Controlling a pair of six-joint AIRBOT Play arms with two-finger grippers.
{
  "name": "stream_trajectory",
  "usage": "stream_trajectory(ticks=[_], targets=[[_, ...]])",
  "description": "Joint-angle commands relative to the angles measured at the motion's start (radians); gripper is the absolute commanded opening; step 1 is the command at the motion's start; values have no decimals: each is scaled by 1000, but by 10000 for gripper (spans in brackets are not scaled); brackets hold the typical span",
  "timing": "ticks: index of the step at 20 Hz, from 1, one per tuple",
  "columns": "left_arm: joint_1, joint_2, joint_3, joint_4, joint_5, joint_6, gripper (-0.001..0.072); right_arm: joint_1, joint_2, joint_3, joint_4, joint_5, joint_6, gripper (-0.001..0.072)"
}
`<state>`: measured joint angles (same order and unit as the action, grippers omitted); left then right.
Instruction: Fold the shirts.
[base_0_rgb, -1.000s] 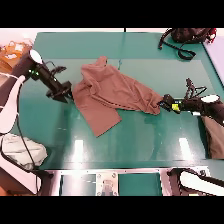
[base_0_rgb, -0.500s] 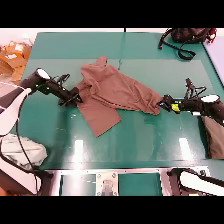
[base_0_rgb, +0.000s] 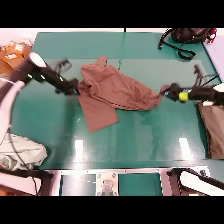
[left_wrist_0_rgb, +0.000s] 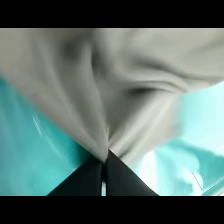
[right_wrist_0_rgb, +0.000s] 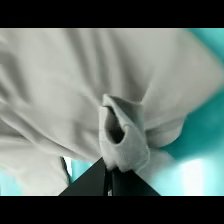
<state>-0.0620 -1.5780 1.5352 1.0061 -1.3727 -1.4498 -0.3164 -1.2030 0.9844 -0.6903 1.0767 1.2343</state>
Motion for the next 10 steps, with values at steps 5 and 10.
stream_trajectory(ticks=[5, 10], targets=[[-2, 418, 575, 152, -60, 0, 20, -201, 296, 495, 2, 106, 251, 16], [-2, 700, 636, 248, 173, 19, 20, -360, 481, 745, -34, 18, 337, 16]])
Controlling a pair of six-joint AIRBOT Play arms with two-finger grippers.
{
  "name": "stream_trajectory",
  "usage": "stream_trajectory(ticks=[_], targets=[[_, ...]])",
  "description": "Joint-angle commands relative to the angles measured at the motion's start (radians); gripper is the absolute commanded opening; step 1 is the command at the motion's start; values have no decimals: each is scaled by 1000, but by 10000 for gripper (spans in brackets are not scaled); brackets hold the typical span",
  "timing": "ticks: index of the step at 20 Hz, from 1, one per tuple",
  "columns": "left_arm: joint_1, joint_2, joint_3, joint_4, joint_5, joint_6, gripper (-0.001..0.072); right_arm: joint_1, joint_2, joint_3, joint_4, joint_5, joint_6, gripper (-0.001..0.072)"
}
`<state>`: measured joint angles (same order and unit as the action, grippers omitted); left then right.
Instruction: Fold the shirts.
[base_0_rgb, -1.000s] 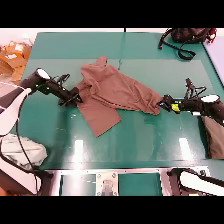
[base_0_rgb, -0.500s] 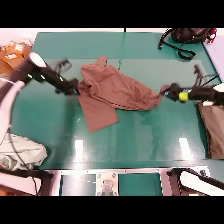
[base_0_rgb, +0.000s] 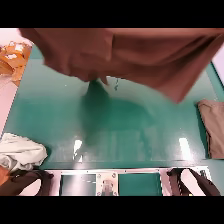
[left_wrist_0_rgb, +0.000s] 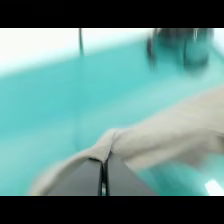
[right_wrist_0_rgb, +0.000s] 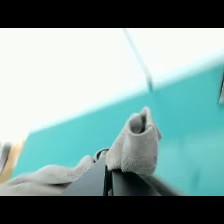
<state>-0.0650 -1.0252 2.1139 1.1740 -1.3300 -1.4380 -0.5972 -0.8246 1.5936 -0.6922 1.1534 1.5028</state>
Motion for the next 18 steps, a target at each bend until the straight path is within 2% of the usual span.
stream_trajectory(ticks=[1, 3, 6, 8, 10, 12, 14, 16, 18], targets=[[1, 178, 57, 111, 153, 7, 20, -84, 133, 158, -78, -93, 71, 16], [1, 198, 57, 155, 159, 8, 20, -84, 184, 188, -180, -113, 119, 16], [1, 190, -37, 150, 150, 45, 21, -84, 193, 180, -192, -64, 126, 16], [1, 164, -155, 130, 163, 78, 21, -84, 174, 102, -79, -56, 127, 16], [1, 105, -271, 94, 183, 115, 21, -83, 146, -41, 56, -56, 60, 16], [1, 6, -361, 31, 225, 143, 21, -53, 100, -217, 99, -70, 2, 16], [1, -136, -429, -103, 294, 227, 21, 49, 27, -398, 102, -150, -75, 17], [1, -313, -453, -235, 346, 315, 22, 187, -79, -554, 102, -307, -158, 17], [1, -484, -453, -321, 414, 346, 22, 293, -237, -624, 101, -453, -206, 17]])
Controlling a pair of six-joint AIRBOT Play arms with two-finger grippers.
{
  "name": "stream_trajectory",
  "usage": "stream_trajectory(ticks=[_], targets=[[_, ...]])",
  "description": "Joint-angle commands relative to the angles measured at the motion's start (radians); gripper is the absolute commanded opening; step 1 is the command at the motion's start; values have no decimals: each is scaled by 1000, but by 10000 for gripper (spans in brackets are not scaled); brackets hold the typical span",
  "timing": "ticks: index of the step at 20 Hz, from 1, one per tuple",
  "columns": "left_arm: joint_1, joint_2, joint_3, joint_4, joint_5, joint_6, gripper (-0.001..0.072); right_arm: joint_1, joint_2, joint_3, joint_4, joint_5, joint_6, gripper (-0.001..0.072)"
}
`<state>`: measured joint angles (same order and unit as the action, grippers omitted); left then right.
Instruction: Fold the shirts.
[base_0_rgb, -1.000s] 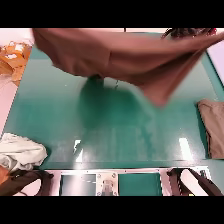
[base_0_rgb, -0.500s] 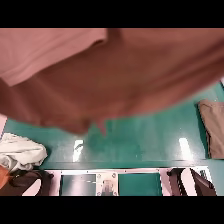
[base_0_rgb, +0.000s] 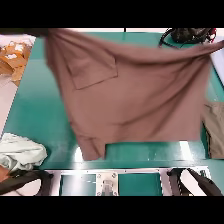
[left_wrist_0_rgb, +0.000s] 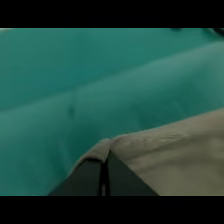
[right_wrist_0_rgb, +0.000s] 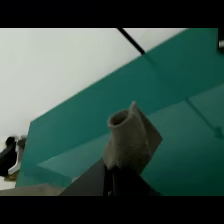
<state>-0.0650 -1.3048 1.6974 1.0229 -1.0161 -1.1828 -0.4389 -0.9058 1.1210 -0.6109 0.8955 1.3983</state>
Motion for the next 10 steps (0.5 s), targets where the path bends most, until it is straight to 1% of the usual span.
stream_trajectory(ticks=[1, 3, 5, 6, 7, 8, 9, 10], targets=[[1, -281, -36, -215, 135, 111, 22, 166, -254, -147, 25, -229, -101, 17], [-1, -403, -36, -313, 166, 146, 22, 202, -434, -113, 36, -249, -101, 17], [-1, -491, -36, -378, 179, 150, 23, 230, -577, -66, 35, -249, -101, 18], [-1, -522, -36, -380, 184, 146, 24, 235, -625, -47, 35, -248, -101, 54], [2, -537, -37, -375, 176, 144, 125, 237, -660, -25, 32, -247, -101, 232], [8, -541, -35, -371, 160, 144, 496, 223, -670, -6, 23, -233, -102, 364], [17, -539, -27, -372, 136, 134, 676, 195, -665, 18, -4, -199, -102, 378], [34, -538, -6, -372, 79, 135, 671, 153, -659, 56, -51, -125, -101, 378]])
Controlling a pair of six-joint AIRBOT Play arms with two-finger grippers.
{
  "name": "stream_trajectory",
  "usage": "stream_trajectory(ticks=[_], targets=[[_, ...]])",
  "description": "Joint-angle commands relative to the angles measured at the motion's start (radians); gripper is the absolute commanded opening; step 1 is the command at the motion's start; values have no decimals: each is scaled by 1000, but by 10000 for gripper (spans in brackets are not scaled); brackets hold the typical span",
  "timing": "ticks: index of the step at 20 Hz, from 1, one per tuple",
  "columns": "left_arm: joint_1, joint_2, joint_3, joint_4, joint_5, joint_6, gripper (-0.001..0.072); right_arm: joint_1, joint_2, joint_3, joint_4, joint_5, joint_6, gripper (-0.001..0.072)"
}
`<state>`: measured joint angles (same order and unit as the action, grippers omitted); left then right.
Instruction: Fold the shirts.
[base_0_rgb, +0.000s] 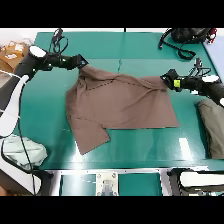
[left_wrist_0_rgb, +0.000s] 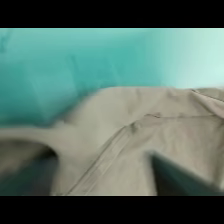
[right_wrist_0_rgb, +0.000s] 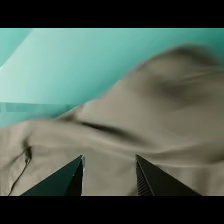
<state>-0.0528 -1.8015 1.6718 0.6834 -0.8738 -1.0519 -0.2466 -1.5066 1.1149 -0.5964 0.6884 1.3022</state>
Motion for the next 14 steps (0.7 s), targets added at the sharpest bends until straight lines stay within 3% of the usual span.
stream_trajectory(ticks=[1, 4, 7, 10, 14], targets=[[45, -41, 48, -31, -143, 5, 576, -90, -50, 98, -108, 172, -5, 378], [148, -41, 151, -31, -420, 4, 16, -254, 8, 128, -219, 392, -6, 347], [249, -38, 193, -23, -596, -72, 21, -368, 76, 67, -349, 518, -6, 351], [311, -26, 186, 131, -717, -130, 21, -438, 129, -39, -457, 589, -32, 402], [365, 60, -20, 208, -710, -118, 21, -466, 129, -214, -482, 586, -92, 422]])
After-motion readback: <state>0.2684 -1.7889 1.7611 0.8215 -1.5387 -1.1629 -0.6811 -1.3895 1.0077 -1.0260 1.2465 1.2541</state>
